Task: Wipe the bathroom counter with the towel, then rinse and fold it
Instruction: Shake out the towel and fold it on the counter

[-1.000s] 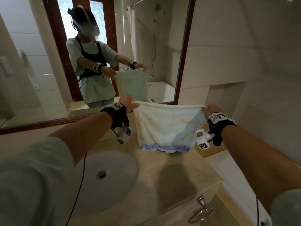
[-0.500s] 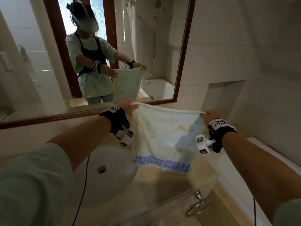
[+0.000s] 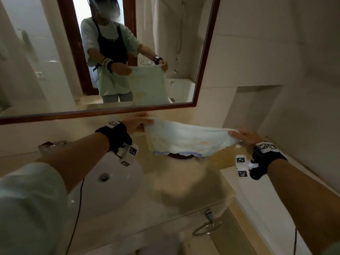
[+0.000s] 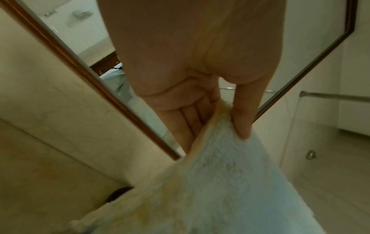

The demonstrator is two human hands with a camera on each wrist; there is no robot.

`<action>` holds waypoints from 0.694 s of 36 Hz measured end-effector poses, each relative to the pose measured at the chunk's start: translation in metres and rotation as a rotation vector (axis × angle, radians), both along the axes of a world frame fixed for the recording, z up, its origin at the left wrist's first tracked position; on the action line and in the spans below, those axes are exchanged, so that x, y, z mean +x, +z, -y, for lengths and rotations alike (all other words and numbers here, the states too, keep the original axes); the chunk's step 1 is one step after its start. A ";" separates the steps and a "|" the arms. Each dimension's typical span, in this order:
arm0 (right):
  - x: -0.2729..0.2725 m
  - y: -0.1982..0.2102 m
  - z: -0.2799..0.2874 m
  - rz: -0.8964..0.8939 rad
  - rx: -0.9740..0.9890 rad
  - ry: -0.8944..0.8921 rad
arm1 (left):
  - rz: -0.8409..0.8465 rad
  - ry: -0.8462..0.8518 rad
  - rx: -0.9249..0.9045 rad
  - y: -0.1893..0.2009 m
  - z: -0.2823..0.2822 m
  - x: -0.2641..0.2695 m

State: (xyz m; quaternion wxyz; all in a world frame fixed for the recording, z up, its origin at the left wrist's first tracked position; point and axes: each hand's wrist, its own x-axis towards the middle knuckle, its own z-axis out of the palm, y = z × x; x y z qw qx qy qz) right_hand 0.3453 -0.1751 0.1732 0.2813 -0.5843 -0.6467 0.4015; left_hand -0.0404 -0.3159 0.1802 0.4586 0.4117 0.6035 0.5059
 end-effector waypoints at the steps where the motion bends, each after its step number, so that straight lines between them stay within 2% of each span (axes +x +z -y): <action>1: 0.004 -0.007 0.007 -0.049 -0.043 0.005 | 0.001 -0.035 -0.055 -0.011 0.003 -0.001; 5: 0.027 -0.056 0.018 -0.056 -0.209 0.028 | 0.005 -0.113 -0.243 -0.051 0.016 0.001; 8: 0.056 -0.125 -0.001 -0.004 -0.382 0.080 | 0.009 -0.216 -0.390 -0.080 0.025 0.004; 9: 0.059 -0.134 0.003 0.011 -0.431 0.092 | -0.002 -0.235 -0.449 -0.088 0.028 0.004; 12: 0.048 -0.125 0.044 0.046 -0.527 0.114 | -0.021 -0.237 -0.571 -0.103 0.036 0.008; 14: 0.045 -0.117 0.064 0.105 -0.593 0.181 | -0.027 -0.297 -0.657 -0.108 0.041 0.011; 17: 0.048 -0.117 0.076 0.180 -0.657 0.263 | -0.027 -0.426 -0.768 -0.112 0.043 0.012; 21: 0.047 -0.117 0.080 0.133 -0.680 0.238 | -0.065 -0.547 -0.810 -0.114 0.042 0.013; 23: 0.045 -0.118 0.077 0.112 -0.679 0.234 | -0.101 -0.531 -0.805 -0.118 0.040 0.016; 25: 0.043 -0.123 0.069 0.126 -0.654 0.253 | -0.061 -0.425 -0.783 -0.130 0.032 0.014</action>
